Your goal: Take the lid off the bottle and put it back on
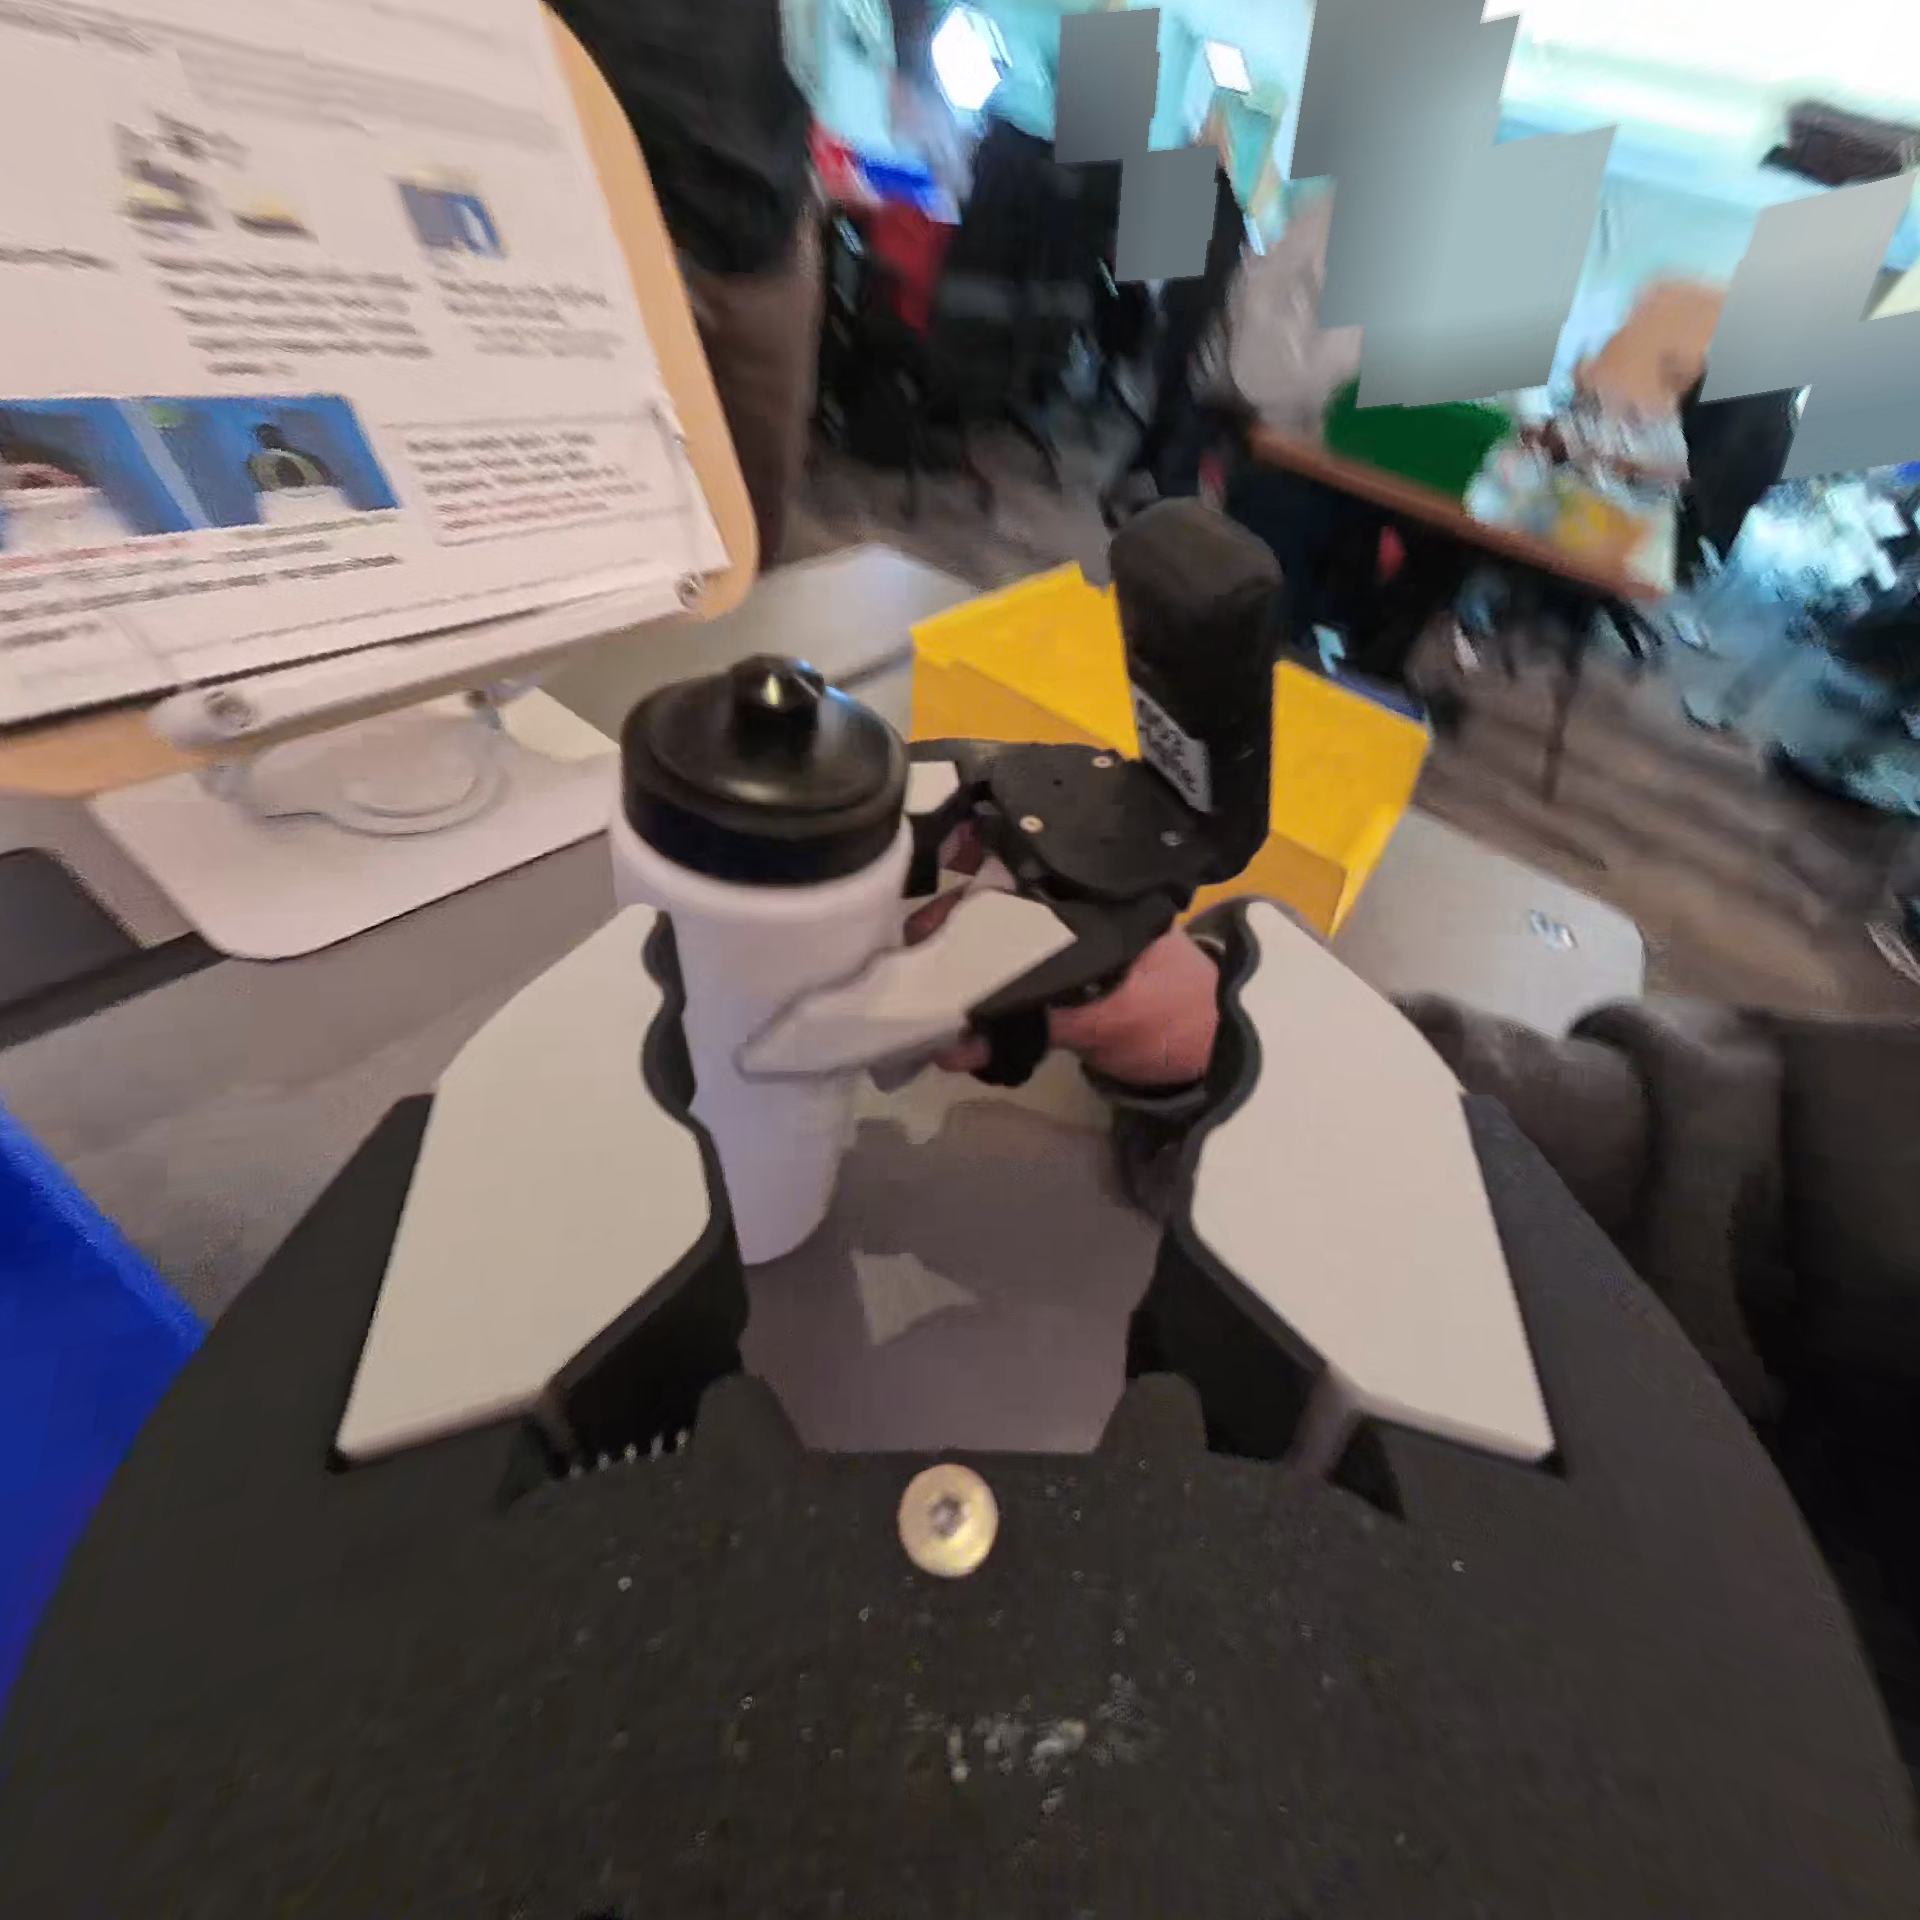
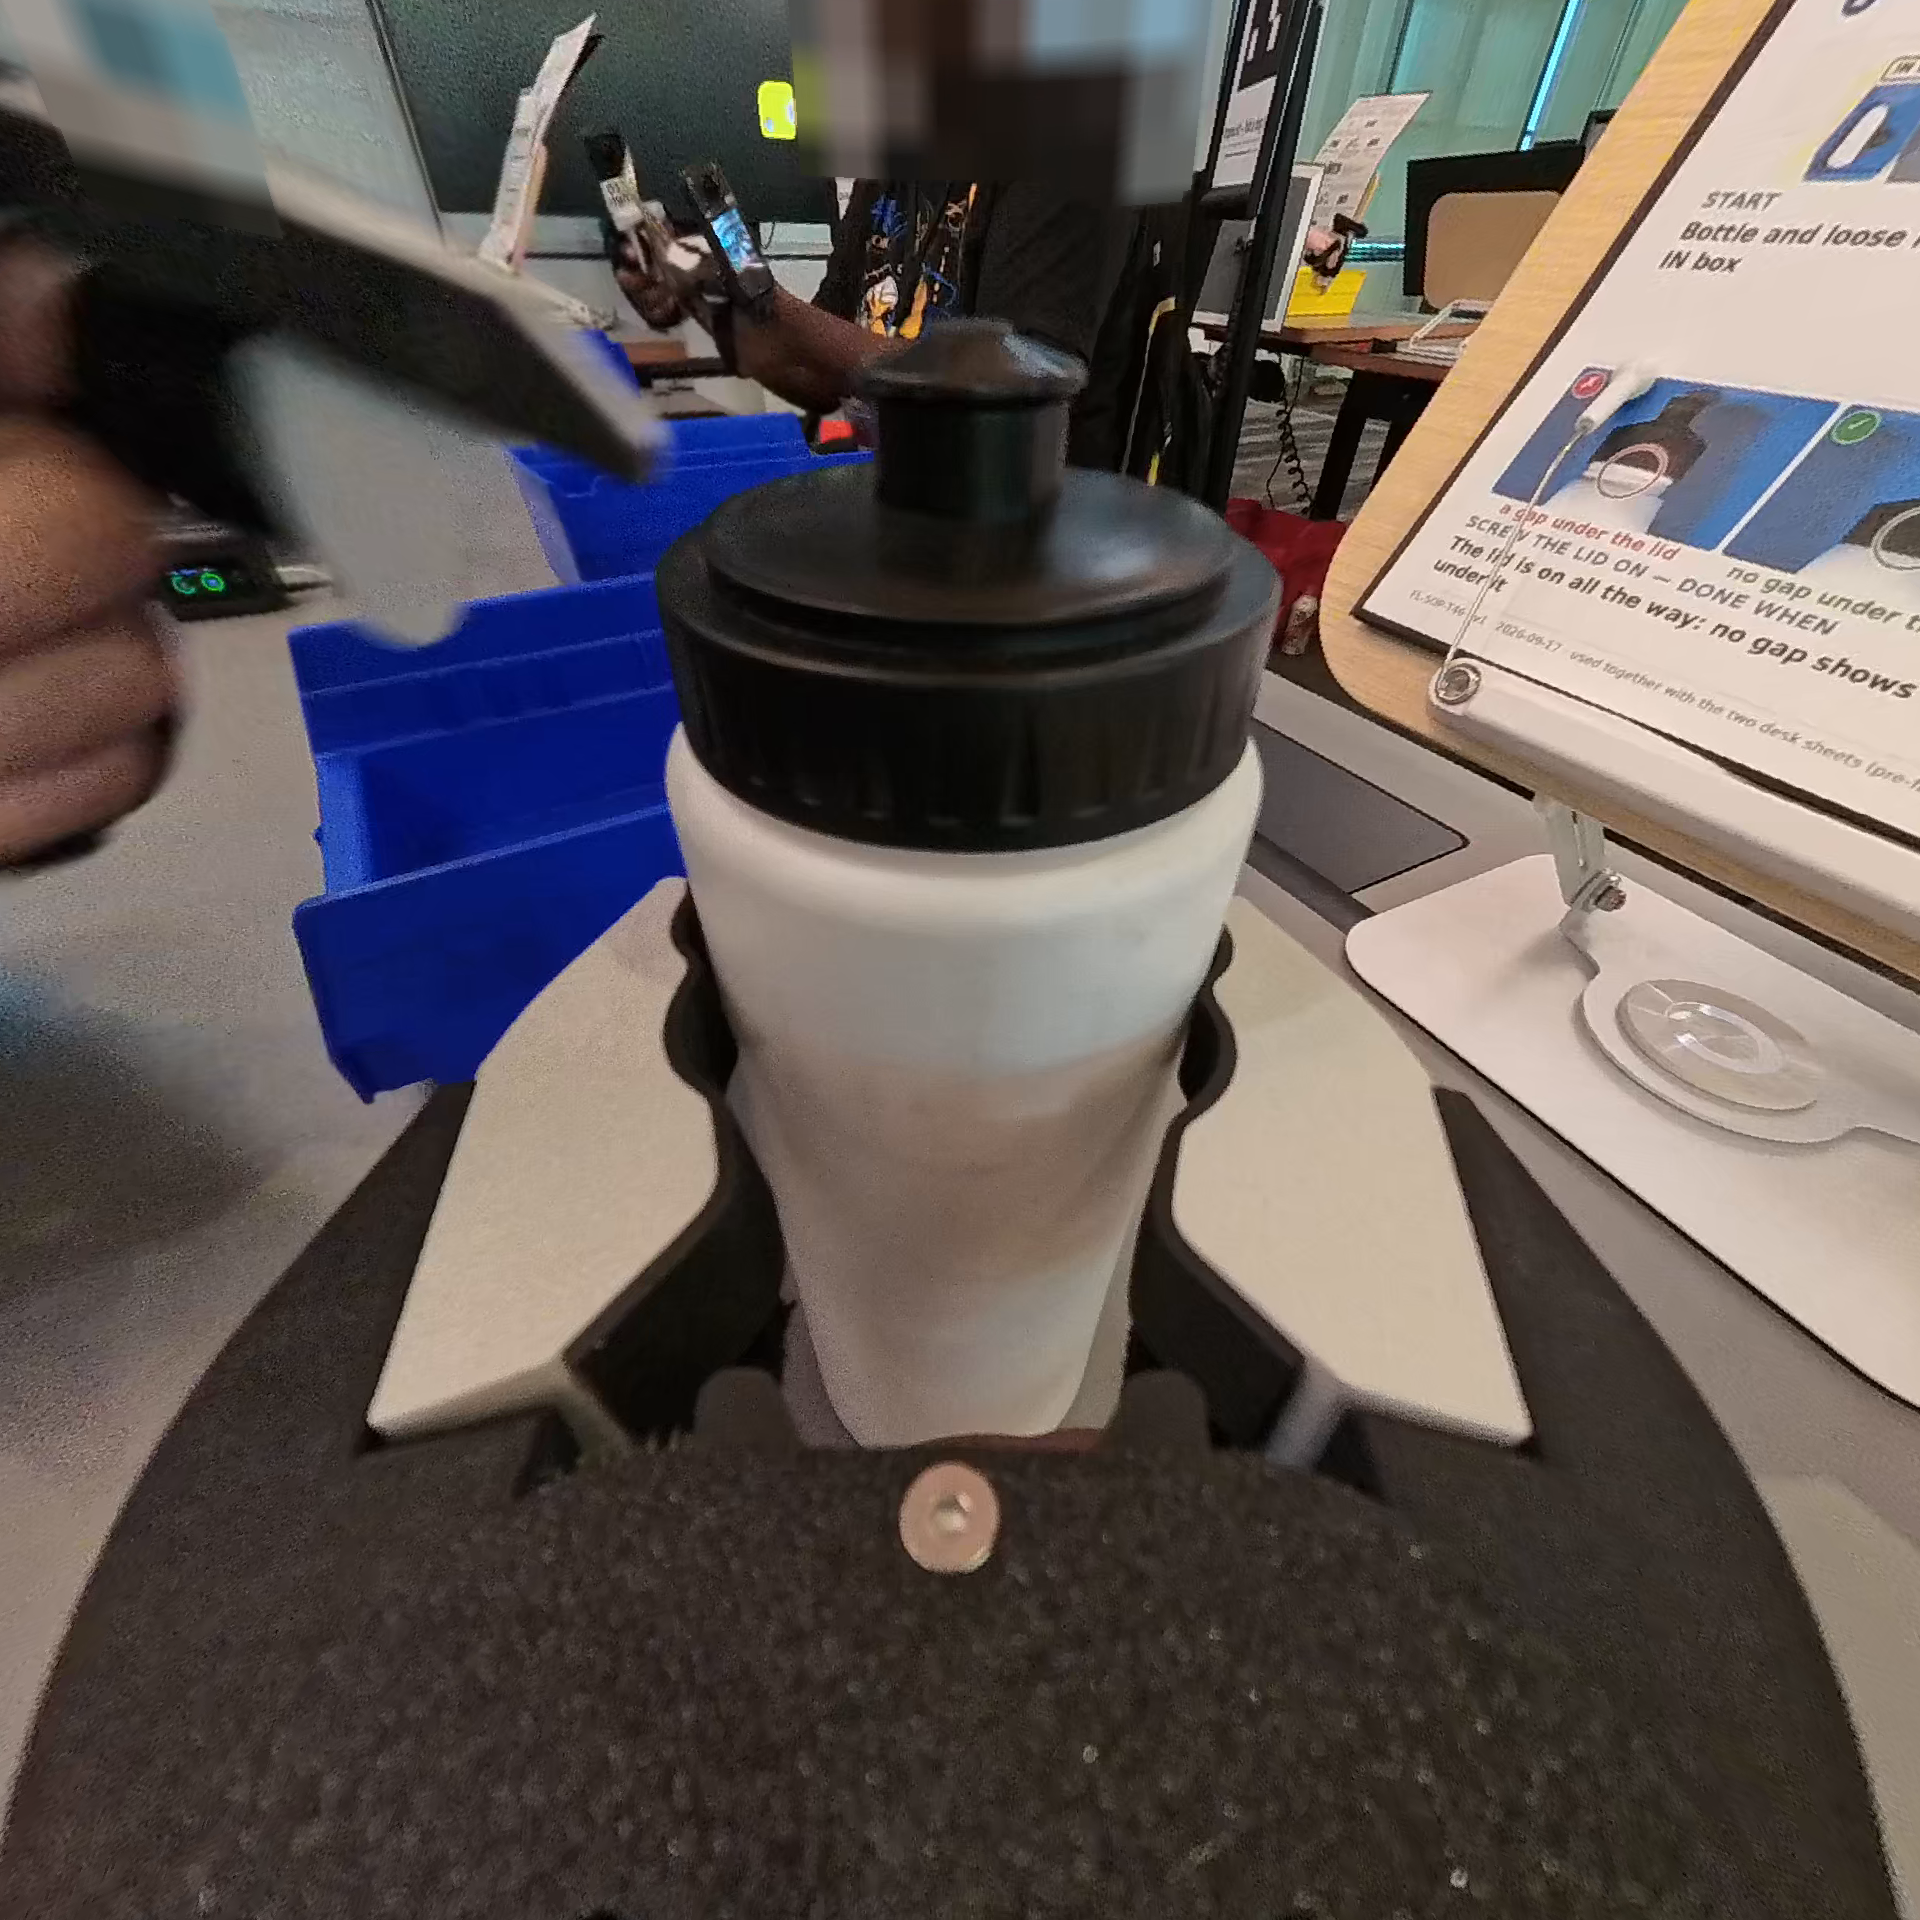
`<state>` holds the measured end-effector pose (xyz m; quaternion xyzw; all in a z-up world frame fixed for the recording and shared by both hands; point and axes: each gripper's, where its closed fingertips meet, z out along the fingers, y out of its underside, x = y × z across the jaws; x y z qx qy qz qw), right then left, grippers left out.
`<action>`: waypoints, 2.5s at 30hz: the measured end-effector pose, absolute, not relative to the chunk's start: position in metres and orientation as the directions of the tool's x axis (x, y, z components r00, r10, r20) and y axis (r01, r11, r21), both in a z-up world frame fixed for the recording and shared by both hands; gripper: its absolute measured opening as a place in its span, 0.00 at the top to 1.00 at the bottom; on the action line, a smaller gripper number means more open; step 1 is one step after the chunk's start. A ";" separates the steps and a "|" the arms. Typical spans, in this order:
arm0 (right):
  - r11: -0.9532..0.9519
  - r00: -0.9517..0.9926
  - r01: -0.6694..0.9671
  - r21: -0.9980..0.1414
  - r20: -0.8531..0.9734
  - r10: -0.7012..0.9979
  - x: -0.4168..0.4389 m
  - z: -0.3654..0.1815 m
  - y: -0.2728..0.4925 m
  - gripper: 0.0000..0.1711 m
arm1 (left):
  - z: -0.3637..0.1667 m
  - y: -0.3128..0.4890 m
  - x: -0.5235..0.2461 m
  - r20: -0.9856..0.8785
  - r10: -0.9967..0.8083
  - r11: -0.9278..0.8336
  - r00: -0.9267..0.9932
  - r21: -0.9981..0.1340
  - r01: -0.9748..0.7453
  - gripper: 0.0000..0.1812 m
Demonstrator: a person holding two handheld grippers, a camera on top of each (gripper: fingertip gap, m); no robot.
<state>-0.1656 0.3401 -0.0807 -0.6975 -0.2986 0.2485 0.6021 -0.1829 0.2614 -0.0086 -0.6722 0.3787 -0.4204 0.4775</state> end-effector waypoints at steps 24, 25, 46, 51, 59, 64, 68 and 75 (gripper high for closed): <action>-0.330 0.933 -0.032 -0.944 -0.146 0.328 0.059 0.144 0.234 0.50 | -0.073 0.153 -0.226 0.056 -0.785 -0.156 0.616 -0.982 -0.109 0.55; -0.373 0.945 -0.042 -0.927 -0.157 0.285 0.081 0.143 0.231 0.50 | -0.073 0.152 -0.226 0.050 -0.787 -0.153 0.615 -0.981 -0.117 0.55; -0.954 0.950 -0.224 -0.201 -0.265 -0.167 0.191 -0.206 0.281 0.49 | -0.106 0.186 -0.248 0.115 -0.729 -0.298 0.675 -0.941 -0.161 0.58; -0.942 0.978 -0.147 -0.301 -0.189 -0.092 0.198 -0.183 0.282 0.46 | -0.101 0.202 -0.272 0.122 -0.665 -0.307 0.737 -0.944 -0.120 0.59; -0.490 0.996 0.082 -0.868 0.056 0.067 0.157 -0.024 0.201 0.48 | -0.081 0.175 -0.347 0.148 -0.510 -0.339 0.847 -0.940 -0.040 0.56; -0.339 0.999 0.012 -0.941 0.000 0.036 0.113 -0.075 0.117 0.55 | -0.098 0.160 -0.377 0.105 -0.445 -0.343 0.889 -0.937 -0.061 0.57; -0.319 0.996 -0.058 -0.946 -0.032 -0.087 0.124 -0.123 0.075 0.56 | -0.117 0.169 -0.383 0.118 -0.426 -0.357 0.897 -0.933 -0.047 0.59; -0.307 0.997 -0.042 -0.951 -0.019 -0.077 0.129 -0.130 0.072 0.57 | -0.130 0.181 -0.382 0.079 -0.421 -0.378 0.904 -0.921 -0.096 0.60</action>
